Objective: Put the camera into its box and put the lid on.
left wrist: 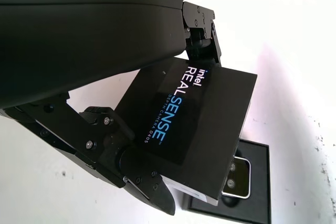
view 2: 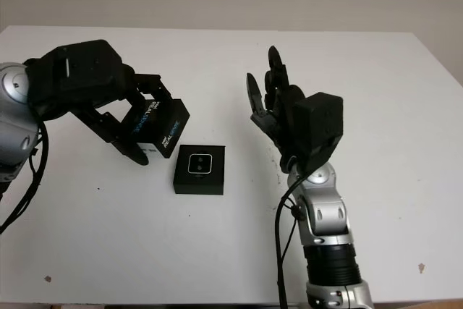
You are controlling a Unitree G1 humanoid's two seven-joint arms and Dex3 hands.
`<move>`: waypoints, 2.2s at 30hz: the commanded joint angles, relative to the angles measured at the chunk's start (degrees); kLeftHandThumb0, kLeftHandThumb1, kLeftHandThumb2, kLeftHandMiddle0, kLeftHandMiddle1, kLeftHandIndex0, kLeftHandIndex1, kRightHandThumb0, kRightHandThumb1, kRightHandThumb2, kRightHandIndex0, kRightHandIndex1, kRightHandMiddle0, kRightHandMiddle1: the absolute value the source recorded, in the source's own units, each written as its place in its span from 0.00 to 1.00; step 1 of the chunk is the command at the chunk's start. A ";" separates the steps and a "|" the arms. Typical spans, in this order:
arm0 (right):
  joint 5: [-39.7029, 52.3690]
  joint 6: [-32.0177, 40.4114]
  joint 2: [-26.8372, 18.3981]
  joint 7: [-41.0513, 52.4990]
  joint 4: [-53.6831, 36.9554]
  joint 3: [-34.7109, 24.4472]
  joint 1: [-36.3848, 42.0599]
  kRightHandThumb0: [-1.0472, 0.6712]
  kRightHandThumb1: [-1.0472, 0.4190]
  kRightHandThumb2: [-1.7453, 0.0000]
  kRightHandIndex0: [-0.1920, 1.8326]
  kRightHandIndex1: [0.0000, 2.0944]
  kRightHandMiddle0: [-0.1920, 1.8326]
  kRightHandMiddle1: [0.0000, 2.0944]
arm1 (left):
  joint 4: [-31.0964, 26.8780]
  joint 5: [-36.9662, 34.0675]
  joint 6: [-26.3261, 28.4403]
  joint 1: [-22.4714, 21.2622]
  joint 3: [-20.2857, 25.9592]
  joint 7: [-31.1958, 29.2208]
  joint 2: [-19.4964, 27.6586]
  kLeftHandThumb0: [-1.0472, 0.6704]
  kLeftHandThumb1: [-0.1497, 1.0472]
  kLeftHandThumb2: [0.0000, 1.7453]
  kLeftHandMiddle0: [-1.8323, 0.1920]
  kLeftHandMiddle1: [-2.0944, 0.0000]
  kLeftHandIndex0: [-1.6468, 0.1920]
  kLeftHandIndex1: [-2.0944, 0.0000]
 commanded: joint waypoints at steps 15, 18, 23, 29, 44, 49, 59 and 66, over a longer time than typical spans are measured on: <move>-2.52 -0.67 0.91 -1.35 0.95 0.84 0.33 0.21 0.00 0.68 0.01 0.01 0.02 0.02 | -0.88 2.95 19.88 -5.70 -9.73 2.88 -4.29 0.49 0.94 0.03 0.71 0.23 0.72 0.28; -2.63 0.03 1.17 -1.53 0.42 1.00 0.37 0.20 0.00 0.69 0.01 0.02 0.02 0.02 | -2.35 2.36 21.78 -4.81 -9.63 5.66 -5.65 0.48 0.95 0.03 0.72 0.18 0.72 0.24; -2.13 1.45 1.64 -1.91 0.12 0.73 0.17 0.20 0.00 0.70 0.01 0.02 0.01 0.02 | -4.68 1.73 26.50 -4.40 -9.57 10.67 -8.08 0.49 0.96 0.03 0.72 0.20 0.78 0.22; -2.25 0.18 1.71 -1.91 0.80 0.71 0.16 0.20 0.00 0.71 0.01 0.02 0.01 0.02 | -5.23 0.08 26.46 -4.69 -10.88 14.59 -8.99 0.49 0.96 0.03 0.69 0.23 0.77 0.22; -2.25 -0.87 2.36 -2.68 1.91 0.15 -0.78 0.20 0.00 0.70 0.01 0.02 0.02 0.03 | -7.76 -6.60 26.58 -2.51 -11.62 17.06 -9.59 0.51 0.95 0.03 0.62 0.20 0.73 0.20; -2.34 -1.10 2.76 -3.18 2.20 0.11 -0.95 0.20 0.00 0.70 0.01 0.02 0.02 0.03 | -9.07 -7.57 27.05 -1.68 -12.76 19.00 -10.05 0.51 0.94 0.03 0.60 0.21 0.72 0.19; -2.74 -0.90 3.25 -3.87 1.83 0.35 -0.80 0.20 0.00 0.70 0.01 0.02 0.02 0.03 | -10.37 -8.41 27.95 -0.75 -15.17 22.71 -11.22 0.51 0.92 0.03 0.63 0.20 0.74 0.18; -2.41 -1.62 3.30 -3.43 2.01 0.24 -0.23 0.20 0.00 0.70 0.01 0.03 0.02 0.03 | -9.38 -8.90 26.76 -0.35 -15.54 24.27 -11.27 0.51 0.93 0.03 0.67 0.17 0.77 0.18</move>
